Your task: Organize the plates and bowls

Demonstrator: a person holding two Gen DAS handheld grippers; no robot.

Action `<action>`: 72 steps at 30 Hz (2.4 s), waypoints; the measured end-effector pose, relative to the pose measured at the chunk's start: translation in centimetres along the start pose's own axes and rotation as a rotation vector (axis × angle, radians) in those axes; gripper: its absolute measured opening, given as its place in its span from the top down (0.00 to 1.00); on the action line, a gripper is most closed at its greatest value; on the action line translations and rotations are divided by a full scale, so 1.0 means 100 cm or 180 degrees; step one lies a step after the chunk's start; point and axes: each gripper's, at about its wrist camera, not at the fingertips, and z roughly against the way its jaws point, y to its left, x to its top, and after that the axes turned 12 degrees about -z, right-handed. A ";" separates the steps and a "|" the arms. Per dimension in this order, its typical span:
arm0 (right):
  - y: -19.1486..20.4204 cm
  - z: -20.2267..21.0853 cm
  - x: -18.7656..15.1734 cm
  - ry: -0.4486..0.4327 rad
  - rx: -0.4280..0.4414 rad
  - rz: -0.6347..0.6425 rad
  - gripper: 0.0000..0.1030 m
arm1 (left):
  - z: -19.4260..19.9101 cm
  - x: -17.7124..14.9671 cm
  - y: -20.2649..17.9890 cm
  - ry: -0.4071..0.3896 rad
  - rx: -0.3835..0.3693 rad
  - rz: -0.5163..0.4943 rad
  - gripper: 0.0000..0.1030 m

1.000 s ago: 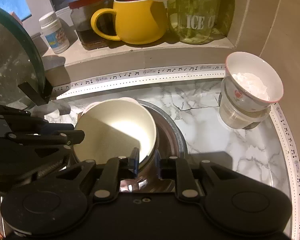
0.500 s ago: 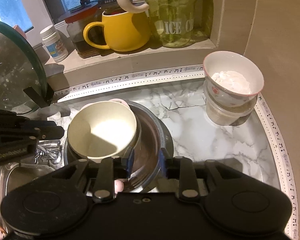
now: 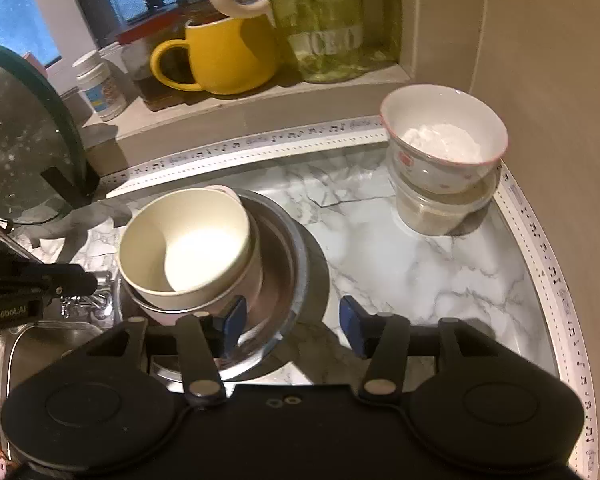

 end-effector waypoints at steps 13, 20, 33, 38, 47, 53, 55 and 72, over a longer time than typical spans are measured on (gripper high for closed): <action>-0.014 -0.024 -0.002 0.0067 -0.0038 -0.0086 0.31 | -0.030 -0.014 0.016 0.0017 0.0037 0.0470 0.35; -0.017 -0.043 0.004 0.0156 -0.0054 -0.0194 0.36 | -0.046 -0.014 0.024 0.0107 0.0090 0.0622 0.36; -0.015 -0.071 0.011 0.0267 -0.0058 -0.0259 0.72 | -0.063 -0.011 0.033 0.0154 -0.0068 0.0785 0.70; -0.014 -0.074 0.011 0.0316 0.0034 -0.0260 0.86 | -0.064 -0.009 0.030 0.0140 -0.0115 0.0719 0.81; -0.006 -0.070 0.006 0.0262 -0.0064 -0.0192 0.88 | -0.058 -0.009 0.011 0.0109 0.0031 0.0529 0.88; -0.008 -0.048 0.000 0.0152 -0.0111 -0.0210 0.88 | -0.051 -0.014 -0.005 0.0039 -0.0043 0.0478 0.88; -0.010 -0.040 -0.004 0.0106 -0.0120 -0.0188 0.88 | -0.047 -0.016 -0.012 0.0007 -0.0029 0.0410 0.88; -0.031 0.052 -0.057 -0.0278 -0.0248 -0.0179 0.87 | 0.031 -0.039 -0.080 -0.0480 -0.0203 -0.0116 0.88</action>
